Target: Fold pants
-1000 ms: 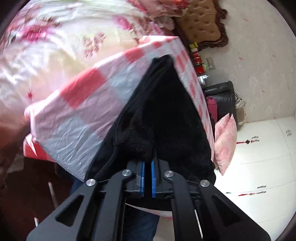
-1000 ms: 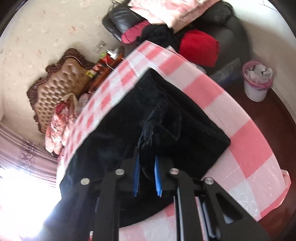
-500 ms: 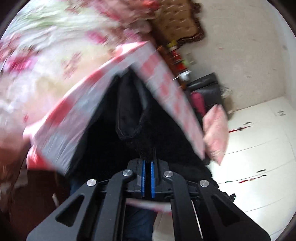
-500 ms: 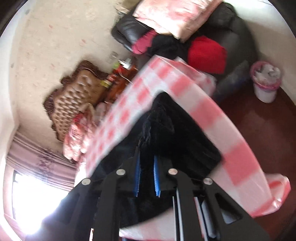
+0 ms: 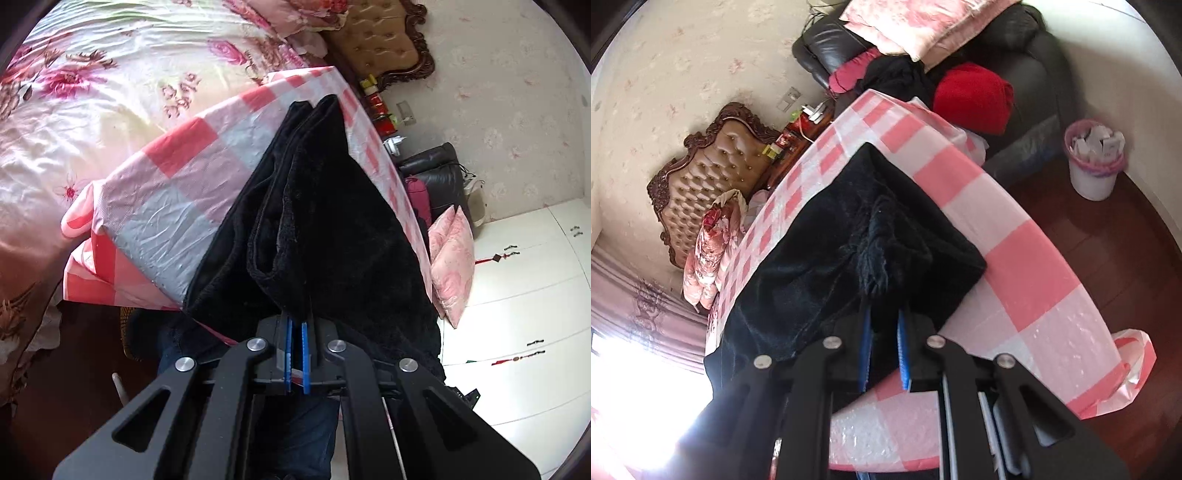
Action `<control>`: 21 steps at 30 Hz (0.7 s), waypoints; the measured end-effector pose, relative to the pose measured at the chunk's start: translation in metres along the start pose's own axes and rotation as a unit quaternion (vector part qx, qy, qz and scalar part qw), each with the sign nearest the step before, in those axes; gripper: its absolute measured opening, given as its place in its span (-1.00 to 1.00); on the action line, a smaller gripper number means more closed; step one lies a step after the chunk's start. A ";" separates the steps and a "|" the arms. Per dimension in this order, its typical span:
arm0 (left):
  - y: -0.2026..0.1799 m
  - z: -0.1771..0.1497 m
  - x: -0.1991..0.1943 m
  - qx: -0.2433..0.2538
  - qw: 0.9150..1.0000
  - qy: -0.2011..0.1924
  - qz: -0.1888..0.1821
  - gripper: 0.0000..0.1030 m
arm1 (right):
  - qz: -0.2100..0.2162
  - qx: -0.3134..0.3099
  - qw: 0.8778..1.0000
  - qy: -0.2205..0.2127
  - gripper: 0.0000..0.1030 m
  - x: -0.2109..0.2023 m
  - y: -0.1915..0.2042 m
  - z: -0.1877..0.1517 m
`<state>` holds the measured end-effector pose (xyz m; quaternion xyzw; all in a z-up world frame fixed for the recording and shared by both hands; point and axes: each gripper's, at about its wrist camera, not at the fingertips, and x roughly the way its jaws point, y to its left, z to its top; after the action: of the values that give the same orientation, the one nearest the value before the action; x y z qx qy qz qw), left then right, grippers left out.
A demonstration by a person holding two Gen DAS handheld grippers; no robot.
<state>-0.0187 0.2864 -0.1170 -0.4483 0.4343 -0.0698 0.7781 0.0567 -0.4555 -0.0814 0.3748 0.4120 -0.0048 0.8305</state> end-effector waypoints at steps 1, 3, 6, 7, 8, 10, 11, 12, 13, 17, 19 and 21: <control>0.002 0.000 0.003 0.001 1.000 0.005 0.007 -0.94 | -0.005 -0.002 1.000 0.004 -0.76 0.002 0.000 0.000; 0.006 -0.002 0.011 -0.017 1.000 0.018 0.012 -0.94 | -0.013 0.012 1.000 0.017 -0.75 0.009 -0.010 -0.001; 0.008 -0.003 0.008 -0.016 1.000 0.012 0.010 -0.93 | -0.016 0.005 1.000 0.016 -0.75 0.007 -0.011 -0.006; 0.009 -0.003 0.007 -0.021 1.000 0.012 0.008 -0.93 | -0.014 0.009 1.000 0.016 -0.75 0.006 -0.012 -0.007; 0.010 -0.003 0.006 -0.022 1.000 0.012 0.006 -0.93 | -0.015 0.008 1.000 0.015 -0.75 0.005 -0.011 -0.008; 0.010 -0.003 0.009 -0.014 1.000 0.015 0.015 -0.88 | -0.025 -0.005 1.000 0.017 -0.72 0.006 -0.008 -0.009; 0.015 -0.003 0.010 -0.025 0.999 0.020 0.016 -0.87 | -0.038 -0.011 0.999 0.027 -0.69 0.008 -0.006 -0.010; 0.017 -0.003 0.010 -0.036 0.999 0.021 0.013 -0.82 | -0.047 -0.012 0.998 0.032 -0.56 0.007 -0.006 -0.011; 0.020 -0.004 0.006 -0.041 0.999 0.019 0.010 -0.82 | -0.056 -0.012 0.998 0.029 -0.52 0.003 -0.005 -0.013; 0.029 -0.005 -0.027 -0.036 0.998 -0.027 0.035 -0.48 | -0.109 -0.063 0.992 -0.022 -0.15 -0.037 0.010 -0.021; 0.045 -0.004 -0.035 -0.075 0.996 -0.036 0.031 -0.07 | -0.114 -0.136 0.984 -0.028 0.10 -0.043 0.037 -0.030; 0.054 -0.004 -0.032 -0.097 0.995 -0.025 0.006 -0.07 | -0.091 -0.188 0.978 -0.011 0.14 -0.035 0.066 -0.041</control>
<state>-0.0565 0.3316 -0.1393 -0.5205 0.4223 -0.0112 0.7420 0.0263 -0.3931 -0.0321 0.1730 0.4290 -0.0071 0.8866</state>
